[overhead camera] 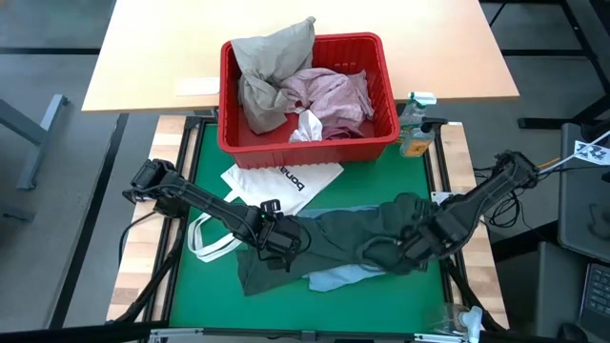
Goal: Fold laundry
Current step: Fold the green shirt
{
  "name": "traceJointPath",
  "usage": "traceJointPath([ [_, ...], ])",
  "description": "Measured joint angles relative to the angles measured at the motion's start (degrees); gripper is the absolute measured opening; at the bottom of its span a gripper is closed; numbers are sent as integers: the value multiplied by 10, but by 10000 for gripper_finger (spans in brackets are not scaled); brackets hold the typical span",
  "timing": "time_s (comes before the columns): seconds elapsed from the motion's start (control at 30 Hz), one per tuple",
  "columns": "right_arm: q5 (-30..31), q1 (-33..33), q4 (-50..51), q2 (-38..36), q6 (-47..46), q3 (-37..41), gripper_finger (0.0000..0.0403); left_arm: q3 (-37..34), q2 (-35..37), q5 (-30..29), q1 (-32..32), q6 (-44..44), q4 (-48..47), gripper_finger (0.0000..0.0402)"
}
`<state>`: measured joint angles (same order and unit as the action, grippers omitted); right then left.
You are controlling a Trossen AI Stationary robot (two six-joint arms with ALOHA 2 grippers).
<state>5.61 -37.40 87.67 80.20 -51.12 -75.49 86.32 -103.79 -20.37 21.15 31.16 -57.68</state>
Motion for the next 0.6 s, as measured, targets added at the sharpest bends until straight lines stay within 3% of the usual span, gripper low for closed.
traceJointPath([
  [0.2, 104, 60, -28, -77, -74, 55, 168, 0, 0, 0, 0, 0, 4, 204],
  [0.6, 87, 165, -142, -102, -131, 193, 168, 0, 0, 0, 0, 2, 9, 204],
])
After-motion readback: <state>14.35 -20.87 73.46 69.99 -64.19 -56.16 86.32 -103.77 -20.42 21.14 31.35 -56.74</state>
